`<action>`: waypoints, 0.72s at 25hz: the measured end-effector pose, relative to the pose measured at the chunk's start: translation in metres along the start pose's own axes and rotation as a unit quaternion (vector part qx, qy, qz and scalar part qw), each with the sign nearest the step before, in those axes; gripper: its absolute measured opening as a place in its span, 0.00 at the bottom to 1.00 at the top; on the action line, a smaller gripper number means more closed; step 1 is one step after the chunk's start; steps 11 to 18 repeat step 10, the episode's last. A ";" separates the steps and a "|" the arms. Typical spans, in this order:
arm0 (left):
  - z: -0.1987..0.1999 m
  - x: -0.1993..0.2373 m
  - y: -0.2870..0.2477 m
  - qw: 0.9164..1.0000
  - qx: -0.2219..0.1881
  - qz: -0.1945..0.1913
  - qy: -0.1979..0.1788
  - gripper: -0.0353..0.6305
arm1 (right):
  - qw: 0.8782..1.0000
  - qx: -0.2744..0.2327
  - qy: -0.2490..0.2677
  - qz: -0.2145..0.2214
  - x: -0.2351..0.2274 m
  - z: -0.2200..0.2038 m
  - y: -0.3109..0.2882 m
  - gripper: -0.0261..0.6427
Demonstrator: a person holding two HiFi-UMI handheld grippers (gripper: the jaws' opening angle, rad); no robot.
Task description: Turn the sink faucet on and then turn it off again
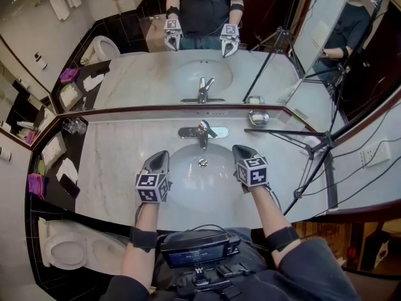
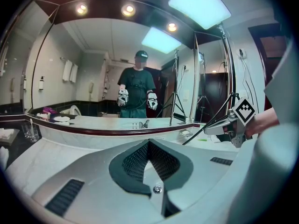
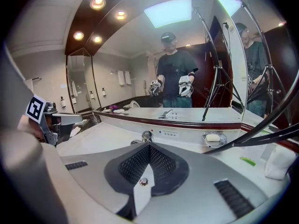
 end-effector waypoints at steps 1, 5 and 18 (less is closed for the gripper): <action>0.000 -0.001 0.001 1.000 -0.001 -0.001 0.000 0.05 | 1.000 0.000 0.001 -0.001 0.000 0.000 0.001 0.06; 0.002 -0.002 0.005 1.000 -0.002 -0.001 -0.002 0.05 | 1.000 0.000 0.004 -0.001 0.003 0.001 0.004 0.06; 0.000 -0.003 0.006 1.000 -0.001 -0.003 -0.001 0.05 | 1.000 -0.005 0.007 0.000 0.001 0.006 0.006 0.06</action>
Point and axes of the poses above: the fingertips, and each gripper's own axes: y backward along the fingers, x to its left, z out of its top, the point moved 5 cm from there along y, backward along the fingers, and after that the axes turned 1 degree about -z, right-handed, at the moved point
